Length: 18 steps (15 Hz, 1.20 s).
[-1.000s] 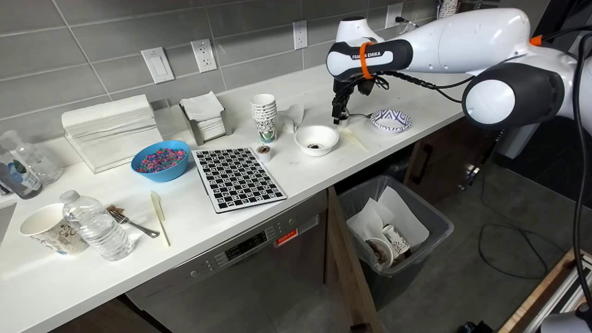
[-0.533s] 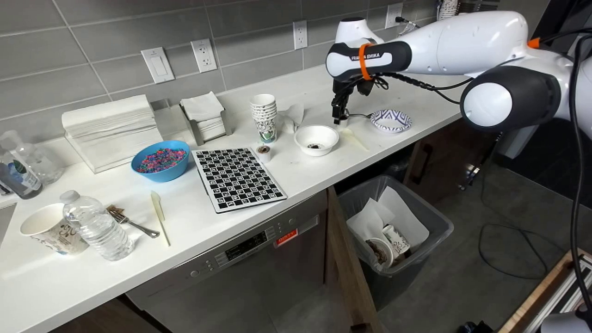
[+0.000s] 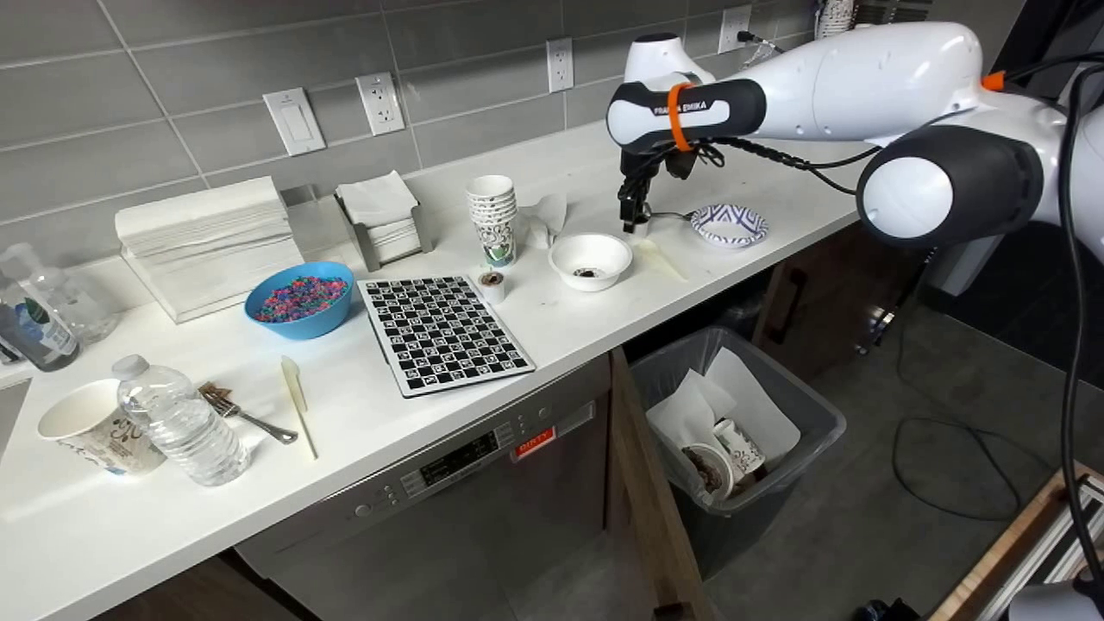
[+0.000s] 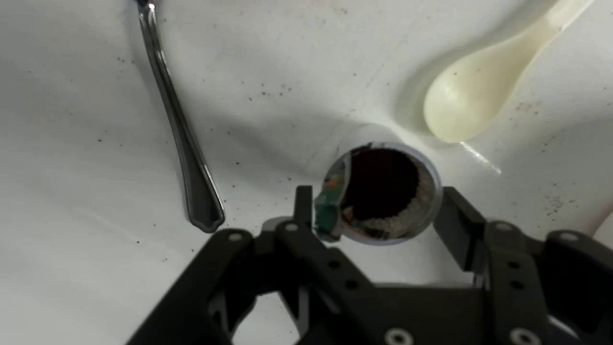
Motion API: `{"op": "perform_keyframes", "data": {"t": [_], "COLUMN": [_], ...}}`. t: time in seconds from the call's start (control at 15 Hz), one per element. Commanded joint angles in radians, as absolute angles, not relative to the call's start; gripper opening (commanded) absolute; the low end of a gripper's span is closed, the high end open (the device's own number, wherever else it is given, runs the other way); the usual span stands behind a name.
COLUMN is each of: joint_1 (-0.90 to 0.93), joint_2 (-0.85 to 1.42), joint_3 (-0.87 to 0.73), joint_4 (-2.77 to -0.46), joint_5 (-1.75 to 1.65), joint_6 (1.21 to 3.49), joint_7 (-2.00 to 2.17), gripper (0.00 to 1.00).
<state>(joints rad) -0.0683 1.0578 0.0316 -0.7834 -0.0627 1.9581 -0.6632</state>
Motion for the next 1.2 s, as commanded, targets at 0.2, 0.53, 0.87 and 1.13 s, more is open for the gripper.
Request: {"op": "perform_keyframes", "data": {"t": [0.2,0.53,0.87,1.13], "joint_1": [-0.053,-0.049,-0.05,-0.052], "joint_2": [1.089,1.091,1.094,1.1], "joint_3": [0.008,0.001,0.001,0.005], "joint_4": [-0.724,-0.708,-0.699,-0.693], "joint_5": [-0.081,-0.079,-0.075,-0.067], "joint_6": [1.895,1.864,1.861,1.88], "joint_7": [-0.662,-0.662,-0.66,-0.653], "gripper": [0.62,0.37,0.24,0.14]}}
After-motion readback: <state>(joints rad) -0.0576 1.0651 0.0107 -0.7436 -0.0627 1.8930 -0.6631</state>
